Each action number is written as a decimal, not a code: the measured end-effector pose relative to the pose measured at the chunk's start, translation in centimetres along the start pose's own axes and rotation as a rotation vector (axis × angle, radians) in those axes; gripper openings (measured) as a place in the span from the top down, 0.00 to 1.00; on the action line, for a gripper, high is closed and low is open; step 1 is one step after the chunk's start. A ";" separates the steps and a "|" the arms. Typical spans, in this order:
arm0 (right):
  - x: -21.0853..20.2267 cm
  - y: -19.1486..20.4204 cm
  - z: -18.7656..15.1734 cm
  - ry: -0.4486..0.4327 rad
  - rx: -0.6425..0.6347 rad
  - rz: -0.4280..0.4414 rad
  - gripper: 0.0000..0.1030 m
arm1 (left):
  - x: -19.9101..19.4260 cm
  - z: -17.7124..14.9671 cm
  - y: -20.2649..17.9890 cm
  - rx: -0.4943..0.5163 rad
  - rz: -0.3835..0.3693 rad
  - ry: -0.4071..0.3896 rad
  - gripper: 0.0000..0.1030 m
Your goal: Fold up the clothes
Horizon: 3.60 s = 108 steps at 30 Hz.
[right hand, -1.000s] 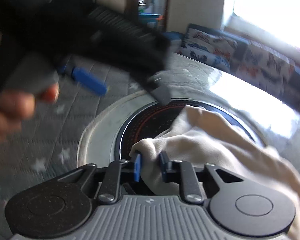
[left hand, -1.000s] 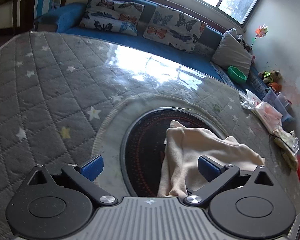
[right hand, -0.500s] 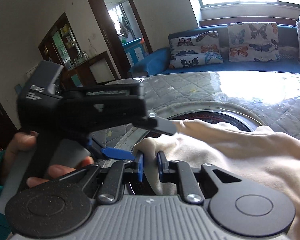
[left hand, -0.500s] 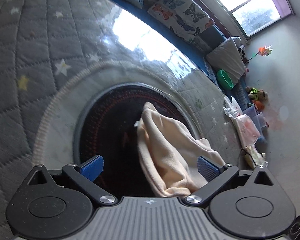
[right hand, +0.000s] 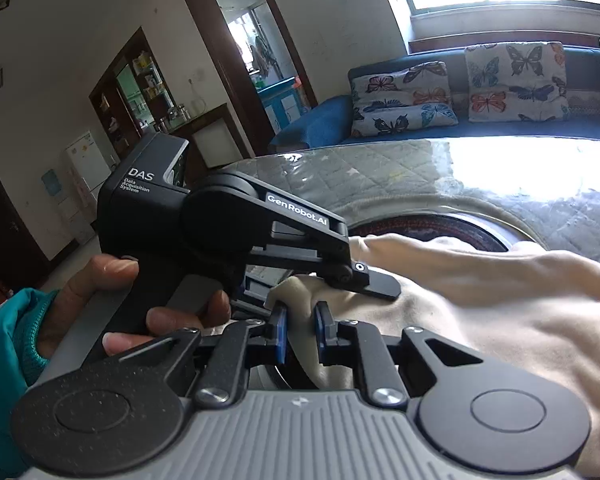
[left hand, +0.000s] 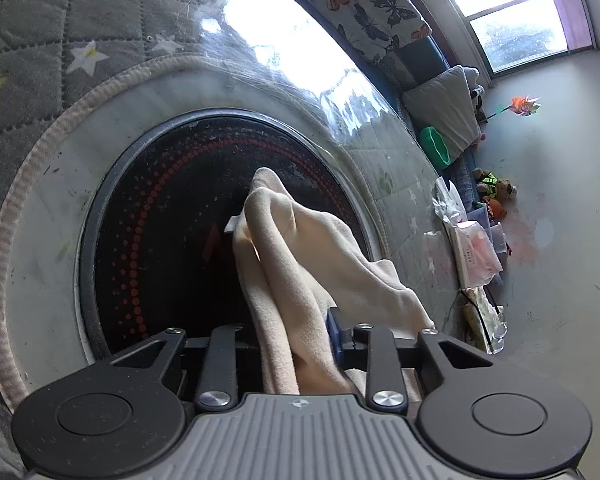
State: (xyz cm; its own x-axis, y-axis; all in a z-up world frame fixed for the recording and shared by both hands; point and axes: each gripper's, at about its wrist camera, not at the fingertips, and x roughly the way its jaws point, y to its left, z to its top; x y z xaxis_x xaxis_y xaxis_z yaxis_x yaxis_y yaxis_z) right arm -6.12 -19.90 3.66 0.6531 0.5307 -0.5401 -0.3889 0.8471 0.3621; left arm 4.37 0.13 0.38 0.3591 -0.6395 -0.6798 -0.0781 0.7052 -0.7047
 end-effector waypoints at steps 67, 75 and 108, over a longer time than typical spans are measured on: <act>-26.1 -9.1 -3.0 -0.316 0.148 -0.641 0.90 | -0.1 -11.0 -17.9 0.619 -0.086 -0.053 0.84; -29.2 -9.7 -3.9 -0.332 0.155 -0.700 0.90 | 1.6 -13.0 -20.2 0.672 -0.094 -0.028 0.84; -27.4 -14.7 -9.2 -0.221 0.285 -0.778 0.90 | 8.3 -15.6 -19.4 0.725 -0.007 0.096 0.82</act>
State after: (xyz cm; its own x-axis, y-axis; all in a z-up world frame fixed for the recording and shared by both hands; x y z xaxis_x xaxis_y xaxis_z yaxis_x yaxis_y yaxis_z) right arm -24.28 -46.68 6.13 0.7894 -0.2415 -0.5644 0.3813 0.9134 0.1425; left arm -5.65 -23.64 5.23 0.2715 -0.6454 -0.7140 0.5710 0.7052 -0.4203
